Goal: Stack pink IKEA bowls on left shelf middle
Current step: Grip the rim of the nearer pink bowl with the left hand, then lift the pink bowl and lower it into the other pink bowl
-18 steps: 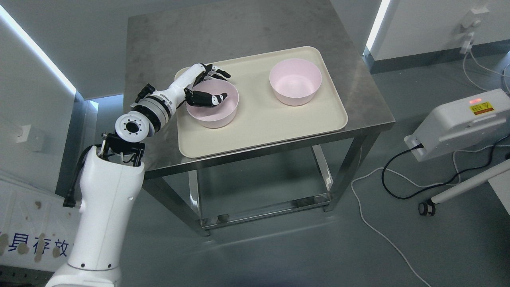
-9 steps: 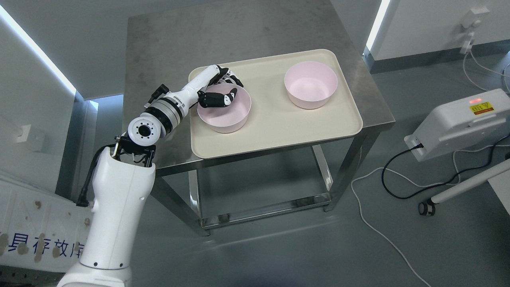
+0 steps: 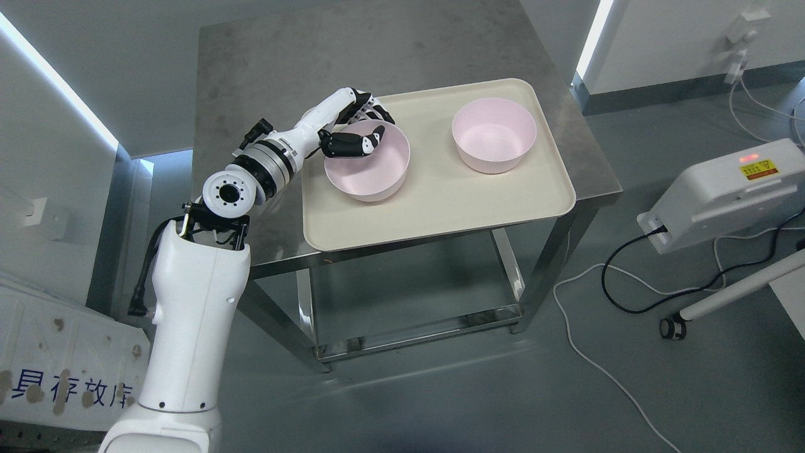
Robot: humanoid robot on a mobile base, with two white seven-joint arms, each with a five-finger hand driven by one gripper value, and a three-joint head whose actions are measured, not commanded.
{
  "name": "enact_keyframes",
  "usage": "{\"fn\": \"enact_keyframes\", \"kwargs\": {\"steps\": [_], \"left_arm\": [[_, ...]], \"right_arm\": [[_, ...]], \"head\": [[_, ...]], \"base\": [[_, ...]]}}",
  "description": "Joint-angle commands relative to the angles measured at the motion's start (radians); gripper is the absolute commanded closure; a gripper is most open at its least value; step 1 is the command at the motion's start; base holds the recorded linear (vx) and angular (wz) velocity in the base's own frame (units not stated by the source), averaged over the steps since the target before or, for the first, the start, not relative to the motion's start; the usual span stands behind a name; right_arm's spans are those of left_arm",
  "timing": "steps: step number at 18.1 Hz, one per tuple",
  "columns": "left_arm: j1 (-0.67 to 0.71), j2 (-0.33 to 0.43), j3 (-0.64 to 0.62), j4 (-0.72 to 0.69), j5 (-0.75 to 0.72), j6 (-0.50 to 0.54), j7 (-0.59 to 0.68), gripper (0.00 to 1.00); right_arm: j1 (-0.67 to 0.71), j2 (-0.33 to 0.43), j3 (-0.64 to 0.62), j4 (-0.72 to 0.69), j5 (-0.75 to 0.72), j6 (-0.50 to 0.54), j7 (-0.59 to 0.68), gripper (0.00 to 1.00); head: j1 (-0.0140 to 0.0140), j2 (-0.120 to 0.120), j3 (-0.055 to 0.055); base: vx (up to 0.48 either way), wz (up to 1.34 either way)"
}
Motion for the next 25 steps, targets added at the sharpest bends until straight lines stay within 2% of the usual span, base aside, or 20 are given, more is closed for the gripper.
{"fn": "enact_keyframes", "kwargs": {"steps": [1,5,12,15,16,20,25], "left_arm": [[-0.037,-0.094,0.059,0.008,0.002,0.005,-0.020,1.00],[-0.106,-0.094,0.017,0.008,0.005,0.010,-0.034,1.00],[-0.285,-0.094,-0.407,0.074,0.098,0.035,-0.017,1.00],[-0.351,-0.094,-0.555,0.198,0.149,0.024,0.118,0.99],[-0.398,-0.094,-0.607,0.288,0.194,-0.002,0.200,0.99],[-0.448,-0.094,-0.647,0.468,0.201,-0.086,0.242,0.99],[-0.448,-0.094,-0.639,0.588,0.196,-0.122,0.305,0.99]], "right_arm": [[0.000,-0.017,0.000,0.000,0.000,0.001,0.000,0.00],[0.000,-0.017,0.000,0.000,0.000,0.001,0.000,0.00],[0.000,-0.017,0.000,0.000,0.000,0.001,0.000,0.00],[0.000,-0.017,0.000,0.000,0.000,0.001,0.000,0.00],[0.000,-0.017,0.000,0.000,0.000,0.001,0.000,0.00],[0.000,-0.017,0.000,0.000,0.000,0.001,-0.002,0.00],[0.000,-0.017,0.000,0.000,0.000,0.001,0.000,0.00]], "head": [[0.0000,0.000,0.000],[0.0000,0.000,0.000],[0.0000,0.000,0.000],[0.0000,0.000,0.000],[0.0000,0.000,0.000],[0.0000,0.000,0.000],[0.0000,0.000,0.000]], "base": [[0.000,0.00],[0.000,-0.01],[0.000,0.00],[0.000,0.00],[0.000,0.00],[0.000,0.00],[0.000,0.00]]}}
